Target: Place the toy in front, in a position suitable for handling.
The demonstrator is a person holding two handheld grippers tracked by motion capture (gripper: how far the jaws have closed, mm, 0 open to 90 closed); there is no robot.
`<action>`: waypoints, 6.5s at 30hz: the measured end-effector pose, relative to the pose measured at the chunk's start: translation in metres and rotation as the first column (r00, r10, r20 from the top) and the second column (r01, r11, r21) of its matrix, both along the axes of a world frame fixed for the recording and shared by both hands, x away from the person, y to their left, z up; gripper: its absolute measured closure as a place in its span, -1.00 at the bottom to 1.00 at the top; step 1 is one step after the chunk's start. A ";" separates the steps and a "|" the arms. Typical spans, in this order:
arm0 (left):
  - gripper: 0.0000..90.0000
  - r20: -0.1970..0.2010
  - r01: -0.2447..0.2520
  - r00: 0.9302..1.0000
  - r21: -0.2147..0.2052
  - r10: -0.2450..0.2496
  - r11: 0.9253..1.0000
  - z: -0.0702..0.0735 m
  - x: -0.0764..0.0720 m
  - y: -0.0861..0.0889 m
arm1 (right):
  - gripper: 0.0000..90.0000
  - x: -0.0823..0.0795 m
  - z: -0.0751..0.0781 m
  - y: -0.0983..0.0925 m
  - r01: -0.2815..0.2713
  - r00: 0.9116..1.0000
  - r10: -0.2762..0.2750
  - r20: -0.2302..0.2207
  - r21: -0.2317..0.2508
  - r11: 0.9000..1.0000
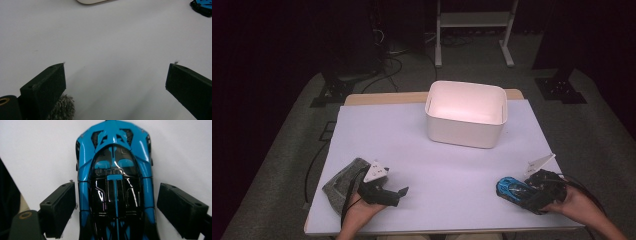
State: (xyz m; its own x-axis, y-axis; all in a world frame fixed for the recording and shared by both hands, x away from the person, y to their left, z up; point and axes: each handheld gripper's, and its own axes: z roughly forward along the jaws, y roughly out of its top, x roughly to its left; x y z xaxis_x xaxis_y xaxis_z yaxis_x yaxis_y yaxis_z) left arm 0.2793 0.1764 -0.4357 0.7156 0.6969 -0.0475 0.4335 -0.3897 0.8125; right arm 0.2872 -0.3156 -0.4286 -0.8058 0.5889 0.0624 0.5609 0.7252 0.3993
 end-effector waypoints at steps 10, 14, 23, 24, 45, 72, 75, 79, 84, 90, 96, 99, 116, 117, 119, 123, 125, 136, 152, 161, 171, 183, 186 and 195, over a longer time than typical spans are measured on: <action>-0.95 -0.005 0.004 1.000 0.003 -0.004 1.000 -0.002 0.000 0.000 | -0.70 -0.002 -0.006 0.014 -0.026 1.000 0.027 0.006 -0.113 0.993; -0.95 -0.002 0.002 1.000 0.000 -0.002 1.000 -0.001 0.000 0.001 | -0.62 -0.001 -0.005 0.014 -0.021 1.000 0.022 0.005 -0.115 0.993; -0.95 -0.002 -0.006 1.000 -0.004 0.006 1.000 -0.001 0.000 0.002 | -0.45 -0.002 -0.002 0.014 -0.034 0.999 0.036 0.011 -0.118 0.992; -0.95 -0.001 -0.006 1.000 -0.007 0.006 1.000 -0.001 0.001 0.002 | -0.45 -0.002 -0.002 0.014 -0.038 0.999 0.040 0.011 -0.117 0.992; -0.95 0.005 -0.016 1.000 -0.013 0.016 1.000 0.001 0.001 0.006 | -0.44 -0.004 0.014 0.007 -0.073 0.996 0.076 0.044 -0.078 0.994; -0.87 0.001 -0.046 0.999 -0.064 0.046 0.997 0.032 -0.001 0.054 | -0.44 0.035 0.063 0.209 -0.502 0.859 0.505 0.080 -0.060 0.863; -0.80 -0.017 -0.060 0.998 -0.018 0.060 0.998 0.027 0.001 0.062 | -0.44 0.041 0.036 0.225 -0.523 0.850 0.526 0.032 -0.060 0.850; -0.73 -0.024 -0.059 0.998 0.002 0.059 0.998 0.024 0.002 0.066 | -0.44 0.042 0.010 0.236 -0.552 0.833 0.553 -0.021 -0.096 0.828; -0.70 -0.052 -0.036 0.998 0.050 0.039 0.998 0.019 0.003 0.066 | -0.45 0.039 -0.001 0.236 -0.569 0.821 0.570 -0.019 -0.101 0.816; -0.63 -0.065 -0.014 0.998 0.122 0.022 0.992 0.013 0.004 0.062 | -0.60 0.037 -0.002 0.234 -0.557 0.829 0.559 -0.002 -0.095 0.825; -0.51 -0.074 0.004 0.997 0.132 0.006 0.991 0.008 0.006 0.062 | -0.60 0.038 0.017 0.213 -0.503 0.861 0.500 0.092 0.024 0.864; -0.50 -0.081 0.010 0.997 0.145 0.002 0.989 0.005 0.009 0.059 | -0.61 0.039 0.018 0.196 -0.472 0.878 0.467 0.103 0.041 0.880; -0.17 -0.112 0.008 0.994 0.201 0.015 0.979 -0.008 0.013 0.057 | -0.63 0.027 -0.004 0.151 -0.404 0.913 0.389 0.124 0.125 0.906; -0.16 -0.115 0.007 0.993 0.198 0.017 0.980 -0.008 0.013 0.057 | -0.63 0.026 -0.005 0.152 -0.403 0.913 0.387 0.132 0.136 0.905; -0.10 -0.112 -0.001 0.993 0.193 0.023 0.981 -0.008 0.014 0.058 | -0.62 0.025 -0.008 0.152 -0.400 0.914 0.380 0.144 0.154 0.903; 0.07 -0.107 -0.011 0.994 0.187 0.032 0.982 -0.009 0.015 0.062 | -0.59 0.023 -0.016 0.154 -0.409 0.908 0.387 0.159 0.143 0.901; 0.20 -0.102 -0.018 0.994 0.193 0.039 0.981 -0.009 0.015 0.063 | -0.58 0.021 -0.017 0.154 -0.414 0.904 0.389 0.178 0.130 0.901; 0.72 -0.051 0.083 0.996 0.190 -0.074 0.978 0.004 0.009 0.057 | -0.54 0.022 -0.022 0.149 -0.422 0.899 0.388 0.201 0.165 0.892; 0.76 -0.043 0.519 0.855 0.073 -0.517 0.852 0.023 0.019 -0.077 | -0.53 0.023 -0.029 0.142 -0.435 0.894 0.385 0.231 0.232 0.870; -0.07 -0.104 0.506 0.860 0.045 -0.499 0.862 0.016 0.015 -0.070 | -0.54 0.022 -0.031 0.140 -0.432 0.894 0.377 0.241 0.248 0.867; 0.42 -0.157 0.469 0.873 0.008 -0.462 0.883 0.001 0.026 -0.057 | -0.55 0.021 -0.030 0.140 -0.438 0.891 0.382 0.247 0.241 0.866; 0.61 -0.148 0.506 0.853 0.003 -0.500 0.862 0.003 0.021 -0.058 | -0.50 0.023 -0.028 0.142 -0.467 0.878 0.416 0.239 0.226 0.855; 0.61 -0.149 0.510 0.851 0.002 -0.504 0.860 0.004 0.021 -0.057 | -0.49 0.023 -0.027 0.143 -0.469 0.878 0.421 0.228 0.226 0.854; 0.66 -0.146 0.537 0.833 -0.021 -0.534 0.844 0.010 0.018 -0.054 | -0.48 0.022 -0.028 0.146 -0.503 0.863 0.460 0.211 0.265 0.823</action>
